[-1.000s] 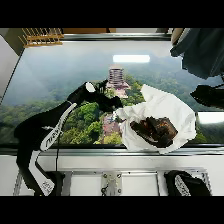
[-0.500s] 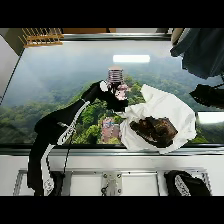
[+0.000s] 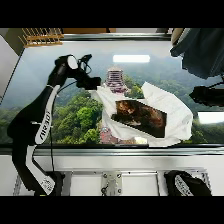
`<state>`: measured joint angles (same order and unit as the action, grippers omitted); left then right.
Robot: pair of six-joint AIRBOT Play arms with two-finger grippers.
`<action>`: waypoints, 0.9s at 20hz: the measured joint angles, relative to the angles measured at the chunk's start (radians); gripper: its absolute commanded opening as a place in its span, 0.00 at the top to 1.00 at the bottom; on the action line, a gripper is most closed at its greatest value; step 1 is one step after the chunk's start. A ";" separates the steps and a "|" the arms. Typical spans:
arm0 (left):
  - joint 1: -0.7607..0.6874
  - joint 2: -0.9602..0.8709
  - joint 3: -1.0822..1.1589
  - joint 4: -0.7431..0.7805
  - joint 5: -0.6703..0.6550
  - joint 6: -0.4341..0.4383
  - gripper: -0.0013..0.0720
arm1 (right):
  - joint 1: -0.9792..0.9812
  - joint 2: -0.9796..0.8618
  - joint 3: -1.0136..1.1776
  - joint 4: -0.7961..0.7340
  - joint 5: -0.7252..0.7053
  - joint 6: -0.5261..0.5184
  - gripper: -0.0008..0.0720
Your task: Fold the clothes and pants, and hang the long-sleeved shirts on hangers.
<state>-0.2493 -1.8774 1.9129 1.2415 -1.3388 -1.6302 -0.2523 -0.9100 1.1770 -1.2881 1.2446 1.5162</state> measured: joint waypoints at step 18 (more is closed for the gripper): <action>0.200 0.065 0.005 0.031 -0.082 0.017 0.98 | -0.296 -0.801 0.002 0.500 -0.150 -0.454 0.25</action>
<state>-0.0490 -1.8126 1.9182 1.2724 -1.4204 -1.6135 -0.5488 -1.7107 1.1786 -0.7883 1.0950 1.0622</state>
